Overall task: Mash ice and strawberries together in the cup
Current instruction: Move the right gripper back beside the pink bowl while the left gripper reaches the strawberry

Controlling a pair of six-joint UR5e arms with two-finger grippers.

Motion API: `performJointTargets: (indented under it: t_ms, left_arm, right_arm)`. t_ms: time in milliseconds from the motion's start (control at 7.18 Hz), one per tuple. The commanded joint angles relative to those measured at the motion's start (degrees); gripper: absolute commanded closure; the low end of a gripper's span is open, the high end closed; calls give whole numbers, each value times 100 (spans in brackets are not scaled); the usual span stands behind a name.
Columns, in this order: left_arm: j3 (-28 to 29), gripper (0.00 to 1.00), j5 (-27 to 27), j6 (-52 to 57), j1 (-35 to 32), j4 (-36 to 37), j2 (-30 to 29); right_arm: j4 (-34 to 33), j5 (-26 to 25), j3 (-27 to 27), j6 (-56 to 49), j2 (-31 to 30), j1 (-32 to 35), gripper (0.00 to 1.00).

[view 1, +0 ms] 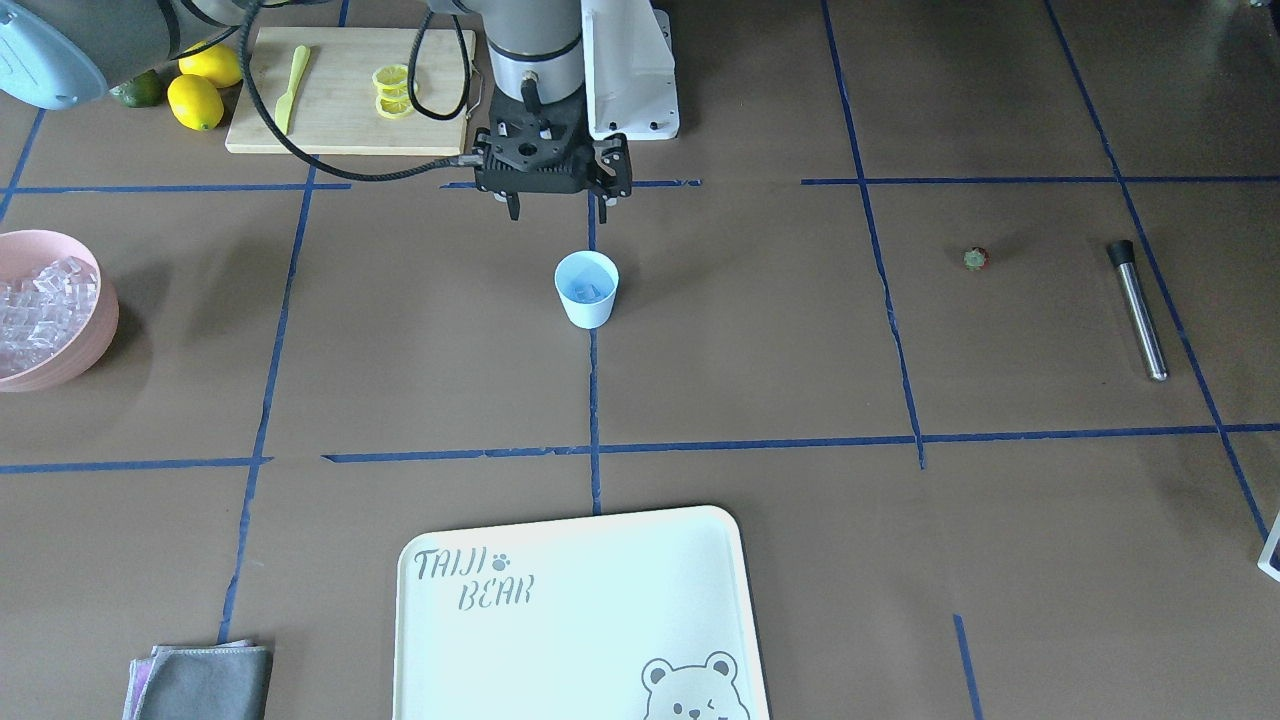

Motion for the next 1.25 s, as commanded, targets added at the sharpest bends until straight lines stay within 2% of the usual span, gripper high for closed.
performJointTargets:
  t_ms: [0, 139, 418, 557, 835, 1114]
  left_arm:
    - [-28, 0, 1, 1, 0, -19, -24]
    - [-54, 0, 1, -8, 18, -63, -59]
    - [-317, 0, -8, -130, 314, -90, -86]
    - [-762, 0, 9, -1140, 708, -81, -269]
    - [-1589, 0, 79, -2962, 1936, -99, -288]
    - [-1646, 0, 639, -4290, 2783, -1042, -236]
  right_arm:
    - [-747, 60, 993, -94, -246, 566, 1]
    - [-828, 95, 1397, -347, -596, 961, 1]
    - [-838, 908, 1568, -1835, -1132, 2233, 1]
    - [-838, 1330, 1551, -2688, -1388, 2849, 1]
    - [-794, 1659, 1516, -4514, -2220, 3607, 1]
    - [-776, 2124, 1017, -6353, -2777, 4599, 1]
